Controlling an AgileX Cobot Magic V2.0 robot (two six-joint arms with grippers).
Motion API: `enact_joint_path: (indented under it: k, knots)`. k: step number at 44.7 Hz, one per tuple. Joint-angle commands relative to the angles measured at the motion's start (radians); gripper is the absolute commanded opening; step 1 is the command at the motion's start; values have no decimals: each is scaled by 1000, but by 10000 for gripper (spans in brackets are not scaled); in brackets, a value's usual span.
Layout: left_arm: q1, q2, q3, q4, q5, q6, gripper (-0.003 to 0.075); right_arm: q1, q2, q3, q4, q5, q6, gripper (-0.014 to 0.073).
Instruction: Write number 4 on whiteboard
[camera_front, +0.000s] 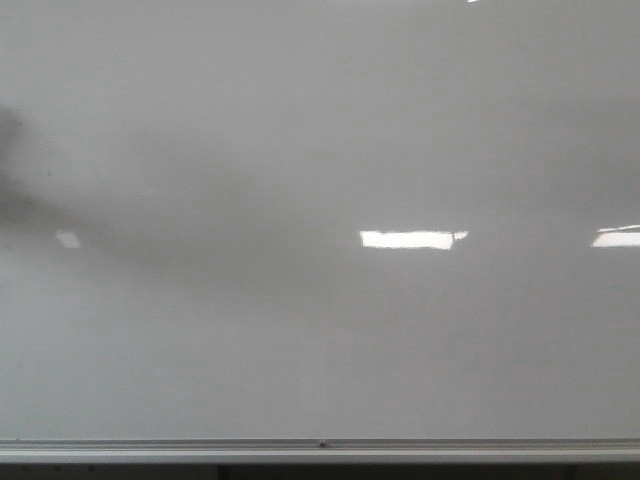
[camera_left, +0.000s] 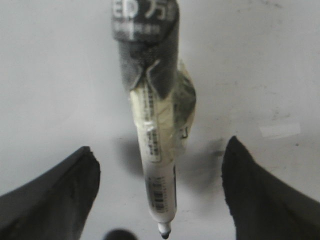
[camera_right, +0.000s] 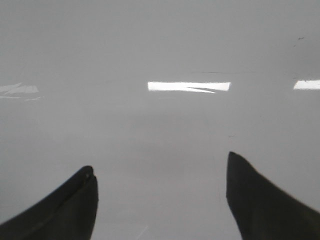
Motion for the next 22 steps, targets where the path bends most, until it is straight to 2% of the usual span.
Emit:
enact_joint_path:
  k: [1, 14, 22]
  knots:
    - [2, -25, -29, -4, -87, -1, 354, -5, 16, -35, 4, -73, -1, 558]
    - [2, -8, -29, -4, -81, -1, -19, -5, 16, -35, 4, -73, -1, 558]
    - [-3, -30, -29, 5, -45, -1, -20, -5, 16, -35, 4, -70, -1, 558]
